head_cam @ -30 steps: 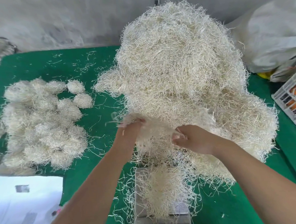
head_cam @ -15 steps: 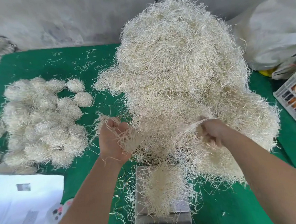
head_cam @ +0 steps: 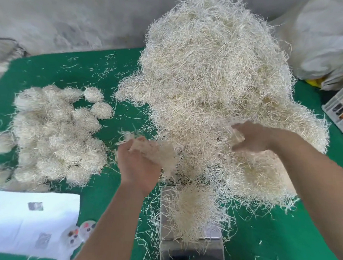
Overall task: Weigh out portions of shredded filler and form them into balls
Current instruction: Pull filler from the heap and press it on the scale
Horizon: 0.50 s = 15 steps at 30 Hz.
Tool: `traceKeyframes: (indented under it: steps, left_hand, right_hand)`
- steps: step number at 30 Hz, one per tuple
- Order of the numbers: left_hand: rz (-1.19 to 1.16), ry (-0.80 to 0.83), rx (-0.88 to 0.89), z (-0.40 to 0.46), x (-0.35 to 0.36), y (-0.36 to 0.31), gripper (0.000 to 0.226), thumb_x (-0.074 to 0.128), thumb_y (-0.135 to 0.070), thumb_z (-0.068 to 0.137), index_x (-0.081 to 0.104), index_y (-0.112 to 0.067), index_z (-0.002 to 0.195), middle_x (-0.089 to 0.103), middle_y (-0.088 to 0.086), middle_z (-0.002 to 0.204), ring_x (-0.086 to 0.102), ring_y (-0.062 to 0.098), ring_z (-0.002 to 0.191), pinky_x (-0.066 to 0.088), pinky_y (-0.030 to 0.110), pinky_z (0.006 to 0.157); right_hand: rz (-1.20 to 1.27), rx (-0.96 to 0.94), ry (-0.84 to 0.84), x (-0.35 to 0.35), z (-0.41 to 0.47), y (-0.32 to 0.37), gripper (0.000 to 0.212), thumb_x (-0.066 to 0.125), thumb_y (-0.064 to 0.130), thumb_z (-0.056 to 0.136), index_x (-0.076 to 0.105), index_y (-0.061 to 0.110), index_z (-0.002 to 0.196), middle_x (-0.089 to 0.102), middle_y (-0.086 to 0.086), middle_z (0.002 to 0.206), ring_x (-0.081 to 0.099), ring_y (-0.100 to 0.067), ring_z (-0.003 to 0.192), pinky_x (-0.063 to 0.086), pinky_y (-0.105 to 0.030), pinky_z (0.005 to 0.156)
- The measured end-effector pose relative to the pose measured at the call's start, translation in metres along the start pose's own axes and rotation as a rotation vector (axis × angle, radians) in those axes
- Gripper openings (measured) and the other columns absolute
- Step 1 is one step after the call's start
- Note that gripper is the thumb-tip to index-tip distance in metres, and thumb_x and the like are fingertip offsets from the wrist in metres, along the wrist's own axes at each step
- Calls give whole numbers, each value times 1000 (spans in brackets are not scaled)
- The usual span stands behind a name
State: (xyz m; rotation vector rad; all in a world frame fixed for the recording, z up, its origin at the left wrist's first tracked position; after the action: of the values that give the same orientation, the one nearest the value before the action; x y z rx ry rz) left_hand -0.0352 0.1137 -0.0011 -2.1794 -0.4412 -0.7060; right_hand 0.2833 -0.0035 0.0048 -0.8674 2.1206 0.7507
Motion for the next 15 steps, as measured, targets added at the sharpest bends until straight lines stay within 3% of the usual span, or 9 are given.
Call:
traceKeyframes:
  steps: [2, 4, 5, 8, 10, 12, 15]
  left_hand:
    - [30, -7, -40, -11, 15, 15, 50, 48, -59, 98, 57, -15, 118, 59, 9, 107, 59, 26, 101, 36, 58, 113]
    - [-75, 164, -123, -26, 40, 31, 65, 37, -60, 107, 44, -13, 150, 64, 23, 126, 64, 34, 121, 37, 56, 117]
    - [-107, 238, -152, -34, 52, 36, 62, 34, -57, 109, 41, -15, 154, 63, 27, 134, 64, 39, 125, 40, 57, 117]
    - [-62, 292, -201, -52, 60, 59, 58, 41, -49, 107, 44, -11, 151, 63, 27, 137, 63, 44, 125, 43, 57, 115]
    - [72, 309, -200, -59, 60, 72, 63, 60, -44, 94, 49, -6, 143, 67, 26, 131, 68, 42, 119, 55, 50, 103]
    - [199, 223, -163, -58, 42, 74, 66, 73, -31, 82, 50, -8, 140, 69, 23, 127, 72, 39, 111, 61, 43, 88]
    - [594, 57, -56, -51, -9, 61, 42, 73, -20, 94, 58, -15, 133, 69, 11, 117, 71, 23, 100, 63, 35, 74]
  right_hand:
    - [36, -33, -202, -32, -25, 9, 75, 68, 51, 95, 33, 28, 157, 44, -11, 158, 49, -35, 139, 40, -55, 115]
    - [282, -135, -493, -48, -63, 28, 67, 65, 60, 92, 39, 36, 149, 56, 2, 140, 61, -21, 114, 53, -42, 94]
    - [388, -231, -526, -40, -80, 47, 70, 65, 67, 87, 38, 43, 147, 54, 11, 133, 61, -12, 107, 54, -34, 84]
    - [681, -405, -172, 36, -109, 108, 80, 68, 78, 74, 37, 53, 144, 57, 35, 121, 66, 6, 100, 53, -11, 64]
    - [784, -447, -124, 71, -113, 115, 47, 72, 55, 90, 56, 41, 131, 69, 31, 112, 68, 9, 96, 53, -9, 66]
    - [815, -404, -281, 72, -113, 98, 8, 64, 36, 102, 66, 35, 110, 72, 25, 100, 68, 8, 87, 52, -13, 66]
    - [810, -291, -435, 74, -114, 65, 19, 57, 38, 105, 67, 25, 97, 73, 11, 92, 69, -4, 82, 50, -29, 66]
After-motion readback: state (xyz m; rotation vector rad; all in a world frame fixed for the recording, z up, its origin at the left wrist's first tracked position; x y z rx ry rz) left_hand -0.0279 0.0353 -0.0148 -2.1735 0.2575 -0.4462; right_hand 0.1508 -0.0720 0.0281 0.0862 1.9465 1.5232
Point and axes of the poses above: each hand's wrist, its own z-axis towards the middle knuckle, its own x-axis out of the palm, y = z × x, the point moved 9 cm from there along z, towards the middle knuckle
